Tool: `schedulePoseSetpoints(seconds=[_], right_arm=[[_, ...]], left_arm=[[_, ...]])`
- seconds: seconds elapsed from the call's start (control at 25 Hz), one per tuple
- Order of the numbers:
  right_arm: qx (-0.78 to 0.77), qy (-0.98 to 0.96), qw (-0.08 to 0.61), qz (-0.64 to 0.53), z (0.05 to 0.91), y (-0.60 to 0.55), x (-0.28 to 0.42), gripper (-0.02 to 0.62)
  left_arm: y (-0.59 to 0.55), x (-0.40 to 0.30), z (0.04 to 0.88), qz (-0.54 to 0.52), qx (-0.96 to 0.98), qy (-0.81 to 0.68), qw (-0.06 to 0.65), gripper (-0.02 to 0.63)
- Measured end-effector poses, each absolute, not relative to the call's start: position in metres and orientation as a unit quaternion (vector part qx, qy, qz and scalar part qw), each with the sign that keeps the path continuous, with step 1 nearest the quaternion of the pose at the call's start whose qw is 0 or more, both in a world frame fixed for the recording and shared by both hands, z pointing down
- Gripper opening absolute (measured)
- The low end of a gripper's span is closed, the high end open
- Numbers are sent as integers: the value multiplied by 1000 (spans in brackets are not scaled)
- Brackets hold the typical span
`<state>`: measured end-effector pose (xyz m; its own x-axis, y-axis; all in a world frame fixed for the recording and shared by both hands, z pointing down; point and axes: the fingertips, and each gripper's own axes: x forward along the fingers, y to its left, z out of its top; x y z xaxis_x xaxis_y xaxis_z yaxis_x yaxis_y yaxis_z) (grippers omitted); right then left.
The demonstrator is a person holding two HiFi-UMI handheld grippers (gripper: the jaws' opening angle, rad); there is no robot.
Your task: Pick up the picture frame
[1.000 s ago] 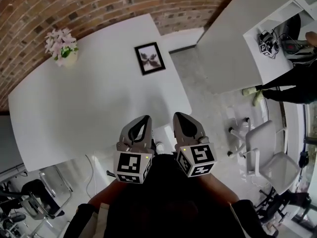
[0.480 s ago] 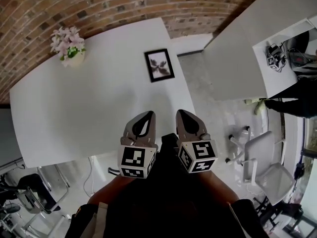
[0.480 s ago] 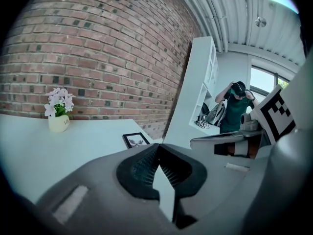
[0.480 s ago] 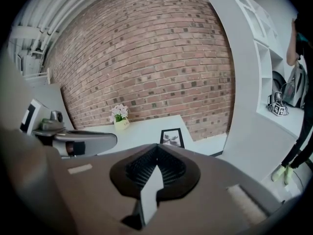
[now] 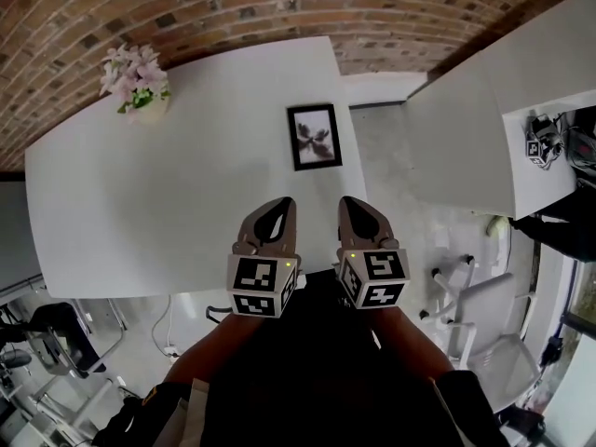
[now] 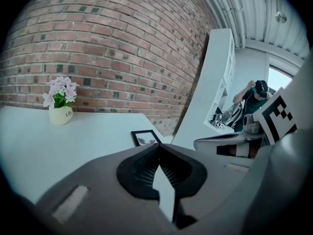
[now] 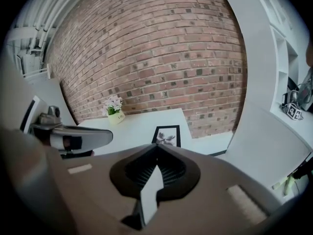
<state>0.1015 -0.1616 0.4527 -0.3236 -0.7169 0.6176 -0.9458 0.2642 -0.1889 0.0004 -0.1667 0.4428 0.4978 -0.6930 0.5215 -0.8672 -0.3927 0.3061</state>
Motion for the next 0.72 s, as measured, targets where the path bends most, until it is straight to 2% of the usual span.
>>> schedulePoseSetpoints(seconds=[0.4,0.48,0.56,0.72], right_arm=[[522,-762,247,293,496,-203,117,3],[517,-762,250,300,504,-209,119,3],[509,-762,254,309,513,-215,119,42],[500,-761,264,318,527,-227,122,57]], left_arm=[[-204,13,487,181,792,-493,310,0],[-211,15,494,183,789,-495,314,24],[-216,14,502,187,783,-499,321,31],[-226,12,521,196,768,-508,336,45]])
